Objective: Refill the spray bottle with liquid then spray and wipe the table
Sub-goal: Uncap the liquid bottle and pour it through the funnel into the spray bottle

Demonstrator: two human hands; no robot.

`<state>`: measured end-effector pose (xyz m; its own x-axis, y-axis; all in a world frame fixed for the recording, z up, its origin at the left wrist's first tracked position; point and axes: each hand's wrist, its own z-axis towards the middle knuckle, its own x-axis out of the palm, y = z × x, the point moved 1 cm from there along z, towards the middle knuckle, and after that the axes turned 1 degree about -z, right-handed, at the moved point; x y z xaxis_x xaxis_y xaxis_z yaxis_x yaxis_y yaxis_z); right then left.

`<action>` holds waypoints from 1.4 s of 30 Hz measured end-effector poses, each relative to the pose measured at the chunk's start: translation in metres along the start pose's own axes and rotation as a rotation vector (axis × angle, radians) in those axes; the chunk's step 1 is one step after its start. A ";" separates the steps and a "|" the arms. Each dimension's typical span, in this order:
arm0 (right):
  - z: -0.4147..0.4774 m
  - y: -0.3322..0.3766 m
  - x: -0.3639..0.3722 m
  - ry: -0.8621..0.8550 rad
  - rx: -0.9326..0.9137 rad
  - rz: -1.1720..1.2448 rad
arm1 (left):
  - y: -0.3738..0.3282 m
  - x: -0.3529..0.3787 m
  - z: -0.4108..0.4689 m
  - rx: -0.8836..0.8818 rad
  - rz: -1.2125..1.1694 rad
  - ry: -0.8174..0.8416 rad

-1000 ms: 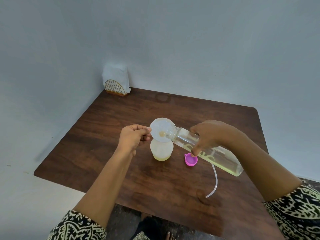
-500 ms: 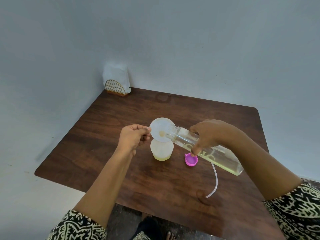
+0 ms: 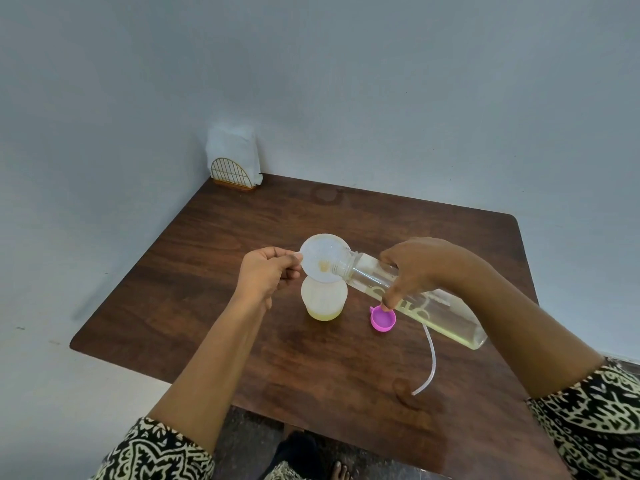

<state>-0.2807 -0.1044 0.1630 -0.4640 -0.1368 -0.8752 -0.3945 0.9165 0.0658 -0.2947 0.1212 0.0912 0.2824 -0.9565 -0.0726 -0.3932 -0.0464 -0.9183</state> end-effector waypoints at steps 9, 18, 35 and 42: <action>-0.001 0.000 -0.001 -0.006 -0.014 -0.020 | 0.000 0.000 0.002 -0.003 -0.010 0.009; -0.004 0.001 -0.002 -0.008 -0.014 -0.011 | -0.001 0.000 0.002 -0.004 0.001 0.005; -0.006 0.000 0.002 -0.029 0.013 0.004 | 0.000 0.001 0.001 -0.019 -0.004 0.000; -0.010 0.001 0.019 -0.122 0.036 0.024 | 0.000 0.001 0.000 -0.022 -0.010 0.006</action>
<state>-0.2980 -0.1103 0.1513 -0.3726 -0.0696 -0.9254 -0.3547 0.9321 0.0727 -0.2941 0.1208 0.0914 0.2808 -0.9578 -0.0611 -0.4096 -0.0621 -0.9101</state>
